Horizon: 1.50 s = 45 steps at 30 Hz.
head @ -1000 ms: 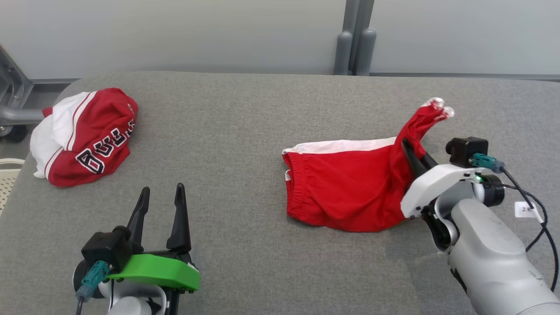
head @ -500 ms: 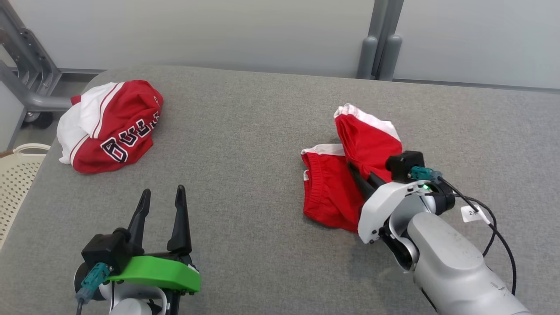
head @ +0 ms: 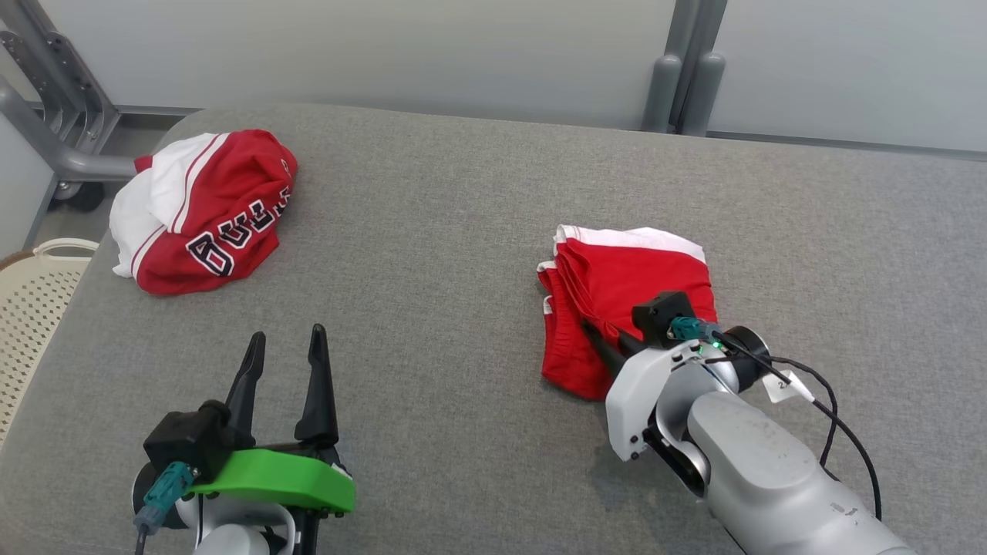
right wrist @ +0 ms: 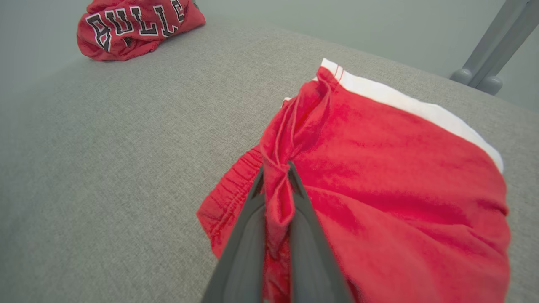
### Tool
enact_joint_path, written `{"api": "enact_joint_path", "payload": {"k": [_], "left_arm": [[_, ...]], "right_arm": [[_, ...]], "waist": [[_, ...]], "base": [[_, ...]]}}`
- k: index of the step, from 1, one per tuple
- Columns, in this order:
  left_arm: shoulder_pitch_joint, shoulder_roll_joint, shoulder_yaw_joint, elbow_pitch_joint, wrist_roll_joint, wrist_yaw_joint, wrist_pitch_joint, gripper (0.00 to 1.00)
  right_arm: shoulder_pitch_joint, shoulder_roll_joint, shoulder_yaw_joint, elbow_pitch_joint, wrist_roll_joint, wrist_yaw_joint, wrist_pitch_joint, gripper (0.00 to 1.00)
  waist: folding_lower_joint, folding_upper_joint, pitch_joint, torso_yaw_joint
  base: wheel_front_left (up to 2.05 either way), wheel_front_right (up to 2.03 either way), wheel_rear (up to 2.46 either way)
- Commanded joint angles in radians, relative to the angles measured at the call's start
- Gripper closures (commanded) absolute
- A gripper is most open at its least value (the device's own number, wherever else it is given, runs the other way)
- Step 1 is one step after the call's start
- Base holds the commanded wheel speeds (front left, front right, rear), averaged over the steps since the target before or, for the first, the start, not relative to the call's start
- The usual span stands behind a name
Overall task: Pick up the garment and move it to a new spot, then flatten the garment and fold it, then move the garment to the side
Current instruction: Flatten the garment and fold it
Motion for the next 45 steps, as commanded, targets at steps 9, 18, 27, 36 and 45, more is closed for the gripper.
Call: {"api": "enact_joint_path", "payload": {"k": [9,18,27,36,45], "left_arm": [[-0.014,-0.004,0.006,0.005,0.006,-0.008,-0.007,0.00],[-0.002,-0.006,0.011,0.001,0.008,-0.003,-0.007,0.00],[0.002,-0.001,0.012,-0.001,0.007,0.000,-0.008,0.00],[0.006,0.003,0.011,-0.004,0.004,0.003,-0.008,0.00],[-0.007,0.002,0.000,-0.006,0.005,-0.003,-0.007,0.00]], "right_arm": [[-0.028,0.016,0.043,0.056,-0.082,0.000,-0.036,0.00],[0.003,0.022,0.073,0.023,-0.127,0.000,-0.062,0.00],[0.044,0.022,0.099,-0.109,-0.107,0.000,-0.057,0.00],[0.077,0.013,-0.014,-0.217,-0.137,0.000,-0.063,0.00],[0.117,-0.012,-0.253,-0.246,-0.210,0.000,-0.064,1.00]], "waist": [[0.0000,0.0053,0.003,-0.004],[0.0000,0.0053,0.002,-0.022],[0.0000,0.0053,-0.003,-0.042],[0.0000,0.0053,-0.004,-0.052],[0.0000,0.0053,0.003,-0.028]], "base": [[0.00,0.00,0.00],[0.00,0.00,0.00],[0.00,0.00,0.00],[0.00,0.00,0.00],[0.00,0.00,0.00]]}}
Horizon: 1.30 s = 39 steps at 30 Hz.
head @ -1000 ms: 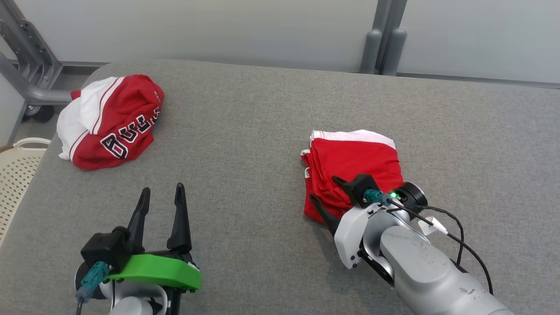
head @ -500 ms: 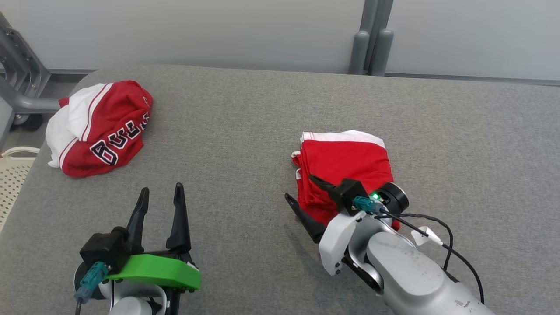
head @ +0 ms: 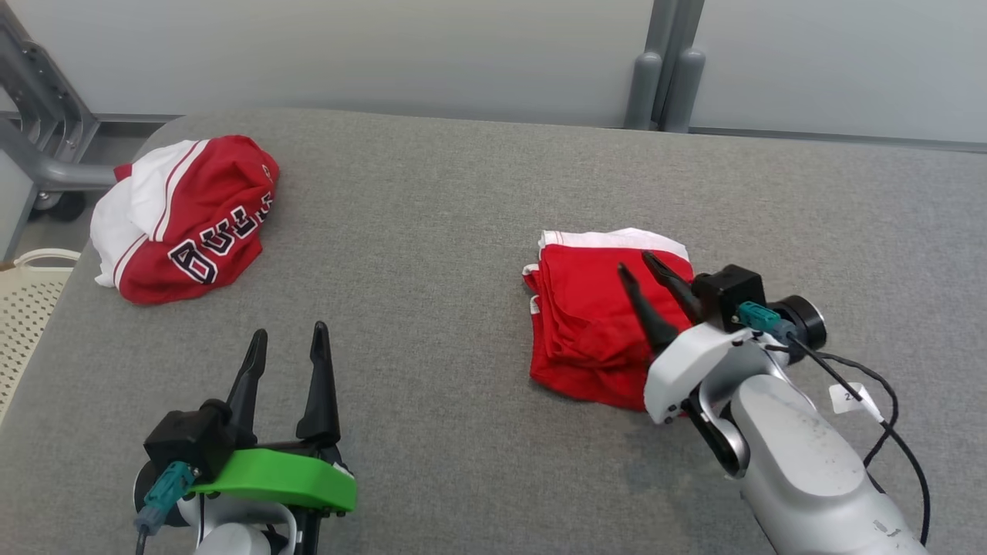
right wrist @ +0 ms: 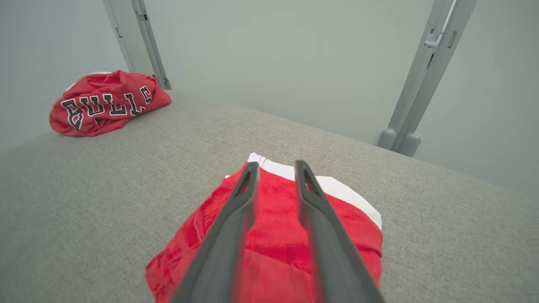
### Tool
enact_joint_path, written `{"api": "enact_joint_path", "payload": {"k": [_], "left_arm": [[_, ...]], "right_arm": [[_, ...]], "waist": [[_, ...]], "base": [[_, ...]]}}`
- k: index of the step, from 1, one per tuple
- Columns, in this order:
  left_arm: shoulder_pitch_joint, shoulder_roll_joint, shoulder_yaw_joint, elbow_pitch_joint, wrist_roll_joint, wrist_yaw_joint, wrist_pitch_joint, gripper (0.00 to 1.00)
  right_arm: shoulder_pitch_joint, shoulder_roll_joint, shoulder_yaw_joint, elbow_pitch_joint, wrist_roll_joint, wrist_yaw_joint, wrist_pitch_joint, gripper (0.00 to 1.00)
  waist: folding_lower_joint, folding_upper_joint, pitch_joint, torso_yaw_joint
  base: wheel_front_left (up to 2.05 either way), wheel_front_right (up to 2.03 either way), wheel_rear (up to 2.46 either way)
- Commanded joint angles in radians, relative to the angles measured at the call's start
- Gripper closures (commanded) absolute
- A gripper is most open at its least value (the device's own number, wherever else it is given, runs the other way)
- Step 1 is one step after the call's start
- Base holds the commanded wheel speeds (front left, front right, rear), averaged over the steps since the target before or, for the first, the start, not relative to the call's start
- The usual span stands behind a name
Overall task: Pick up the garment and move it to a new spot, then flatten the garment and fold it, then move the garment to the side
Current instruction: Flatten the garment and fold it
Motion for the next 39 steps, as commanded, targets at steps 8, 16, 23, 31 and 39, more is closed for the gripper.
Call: {"api": "enact_joint_path", "payload": {"k": [8,16,23,31,39], "left_arm": [[-0.020,0.004,-0.007,-0.009,0.010,0.001,0.000,0.00],[-0.019,0.005,-0.010,-0.005,0.009,-0.001,-0.001,0.00],[-0.017,0.007,-0.014,-0.002,0.007,0.001,0.000,0.00],[-0.009,0.010,-0.019,-0.002,0.005,0.006,0.001,0.00],[0.004,0.016,-0.016,-0.002,0.000,0.012,0.001,0.00]], "right_arm": [[0.055,-0.002,-0.140,0.106,-0.085,0.000,-0.005,1.00],[0.060,0.023,-0.050,0.199,-0.067,-0.001,-0.033,1.00],[0.044,0.028,0.115,0.220,0.020,0.000,-0.050,1.00],[0.022,0.027,0.223,0.248,0.070,-0.001,-0.053,1.00],[-0.005,0.028,0.274,0.233,0.098,-0.001,-0.061,1.00]], "waist": [[0.0000,0.0053,0.019,0.067],[0.0000,0.0053,0.019,0.092],[0.0000,0.0053,0.011,0.101],[0.0000,0.0053,0.004,0.100],[0.0000,0.0053,-0.010,0.088]], "base": [[0.00,0.00,0.00],[0.00,0.00,0.00],[0.00,0.00,0.00],[0.00,0.00,0.00],[0.00,0.00,0.00]]}}
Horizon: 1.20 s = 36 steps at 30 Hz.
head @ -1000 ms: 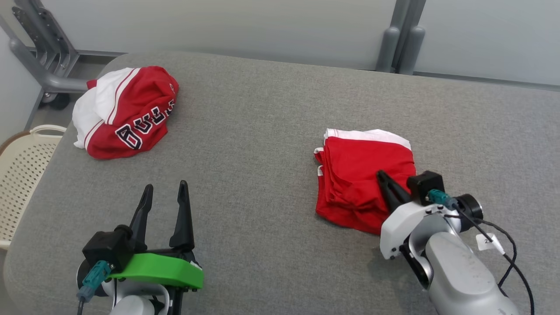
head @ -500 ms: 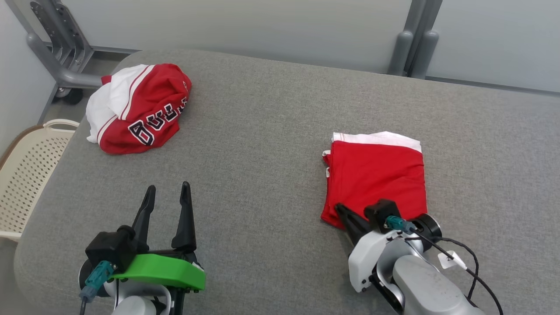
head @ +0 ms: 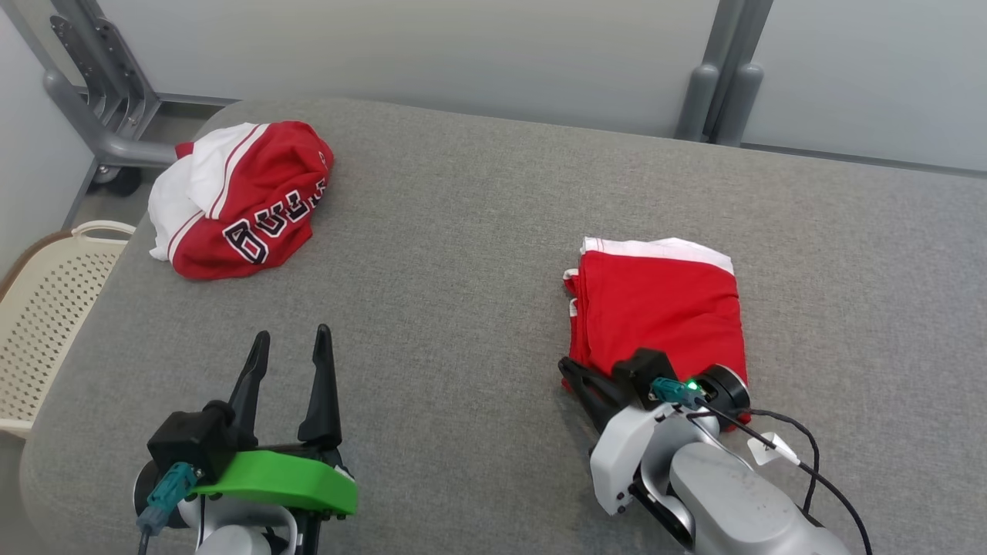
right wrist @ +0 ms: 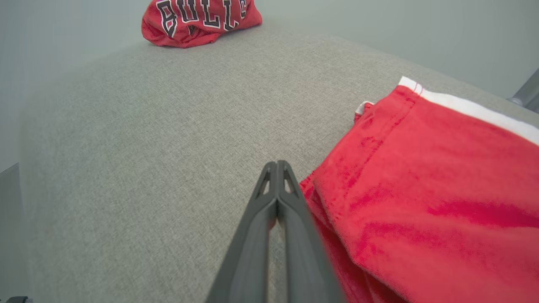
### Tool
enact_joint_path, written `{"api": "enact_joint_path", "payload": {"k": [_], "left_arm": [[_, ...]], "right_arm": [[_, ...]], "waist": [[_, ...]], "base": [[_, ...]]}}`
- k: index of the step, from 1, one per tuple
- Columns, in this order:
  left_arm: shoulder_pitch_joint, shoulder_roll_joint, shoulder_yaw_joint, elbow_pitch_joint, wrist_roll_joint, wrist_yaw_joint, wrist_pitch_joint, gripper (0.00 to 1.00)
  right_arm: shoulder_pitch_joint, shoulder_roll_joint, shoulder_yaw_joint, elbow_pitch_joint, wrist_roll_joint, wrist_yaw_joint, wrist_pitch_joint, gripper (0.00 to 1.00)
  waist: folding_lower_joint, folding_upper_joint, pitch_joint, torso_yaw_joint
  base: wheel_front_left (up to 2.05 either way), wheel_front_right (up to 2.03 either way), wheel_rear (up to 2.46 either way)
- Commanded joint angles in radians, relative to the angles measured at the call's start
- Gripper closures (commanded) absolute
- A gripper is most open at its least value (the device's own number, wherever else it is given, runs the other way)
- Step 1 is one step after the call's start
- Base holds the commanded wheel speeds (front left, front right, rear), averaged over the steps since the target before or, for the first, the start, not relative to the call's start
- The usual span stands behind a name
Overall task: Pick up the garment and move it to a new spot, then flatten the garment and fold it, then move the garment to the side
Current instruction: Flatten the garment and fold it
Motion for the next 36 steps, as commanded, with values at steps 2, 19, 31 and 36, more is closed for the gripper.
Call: {"api": "enact_joint_path", "payload": {"k": [2,19,31,36], "left_arm": [[0.013,0.007,0.006,-0.001,-0.002,0.009,-0.002,0.00],[0.042,0.025,0.011,-0.023,-0.010,0.026,0.006,0.00],[0.046,0.028,0.007,-0.033,-0.011,0.032,0.005,0.00],[0.030,0.025,0.003,-0.036,-0.006,0.027,0.004,0.00]], "right_arm": [[-0.012,-0.003,0.004,-0.029,-0.001,0.000,-0.007,1.00],[0.035,-0.010,-0.242,-0.201,-0.097,0.000,-0.003,0.00],[0.095,-0.079,-0.393,-0.272,-0.101,0.000,0.107,0.00],[0.093,-0.132,-0.421,-0.293,-0.036,0.000,0.234,0.00]], "waist": [[0.0000,0.0053,-0.010,-0.012],[0.0000,0.0053,-0.052,-0.088],[0.0000,0.0053,-0.052,-0.108],[0.0000,0.0053,-0.036,-0.085]], "base": [[0.00,0.00,0.00],[0.00,0.00,0.00],[0.00,0.00,0.00],[0.00,0.00,0.00]]}}
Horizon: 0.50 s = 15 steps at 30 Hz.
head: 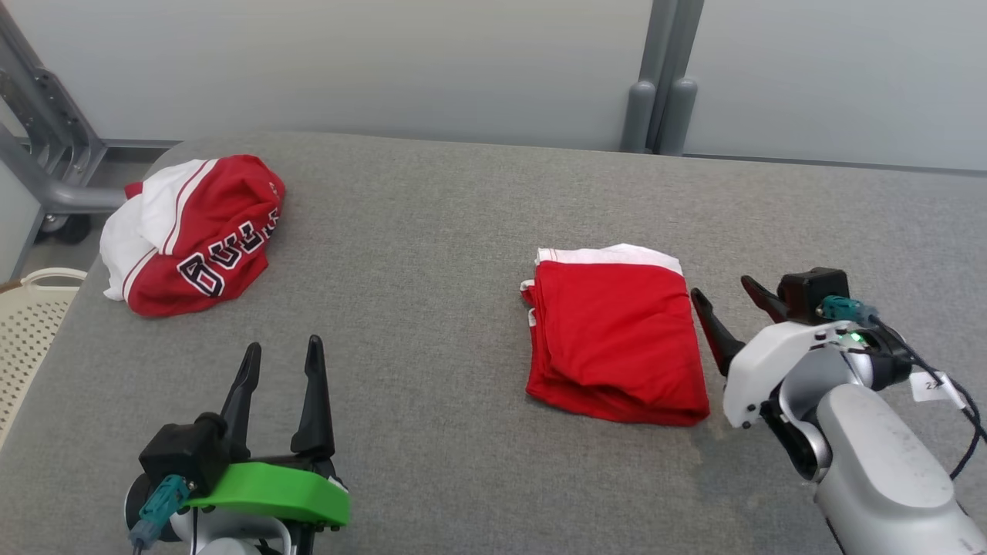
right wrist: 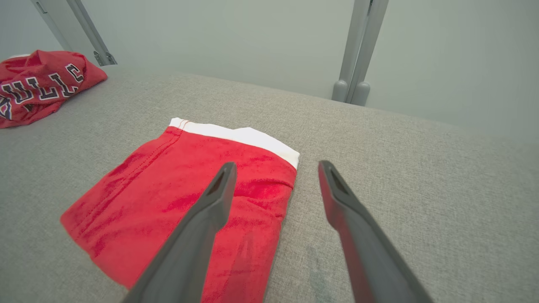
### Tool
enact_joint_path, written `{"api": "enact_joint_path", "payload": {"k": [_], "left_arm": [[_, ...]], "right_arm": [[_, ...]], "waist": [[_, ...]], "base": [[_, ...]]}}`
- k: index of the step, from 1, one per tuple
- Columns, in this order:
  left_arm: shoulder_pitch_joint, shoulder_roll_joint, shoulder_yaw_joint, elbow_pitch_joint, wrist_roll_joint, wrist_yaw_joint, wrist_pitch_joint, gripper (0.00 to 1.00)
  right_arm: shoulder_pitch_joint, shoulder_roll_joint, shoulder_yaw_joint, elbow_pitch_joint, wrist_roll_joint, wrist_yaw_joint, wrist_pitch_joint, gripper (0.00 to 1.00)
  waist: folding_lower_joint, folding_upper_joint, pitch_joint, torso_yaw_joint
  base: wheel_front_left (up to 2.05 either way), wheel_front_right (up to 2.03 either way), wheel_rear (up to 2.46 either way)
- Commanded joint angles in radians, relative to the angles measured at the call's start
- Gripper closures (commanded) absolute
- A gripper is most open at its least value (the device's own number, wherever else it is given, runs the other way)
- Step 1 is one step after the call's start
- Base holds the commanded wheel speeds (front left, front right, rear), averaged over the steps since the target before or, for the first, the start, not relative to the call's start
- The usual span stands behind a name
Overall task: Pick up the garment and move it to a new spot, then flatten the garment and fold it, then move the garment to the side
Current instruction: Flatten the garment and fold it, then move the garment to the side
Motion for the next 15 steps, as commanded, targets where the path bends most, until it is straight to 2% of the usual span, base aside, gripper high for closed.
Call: {"api": "enact_joint_path", "payload": {"k": [1,6,15], "left_arm": [[-0.010,0.001,0.003,-0.001,0.004,-0.003,0.000,0.00],[-0.025,-0.007,-0.002,-0.005,0.013,-0.003,-0.003,0.00],[-0.042,-0.025,-0.001,0.000,0.020,-0.010,-0.007,0.00]], "right_arm": [[0.006,-0.010,-0.002,-0.004,0.013,0.000,0.008,0.00],[-0.007,-0.088,-0.022,0.012,0.177,0.000,0.182,0.00],[-0.060,-0.130,-0.068,0.080,0.412,0.000,0.389,0.00]], "waist": [[0.0000,0.0053,0.008,0.013],[0.0000,0.0053,0.032,0.060],[0.0000,0.0053,0.070,0.120]], "base": [[0.00,0.00,0.00],[0.00,0.00,0.00],[0.00,0.00,0.00]]}}
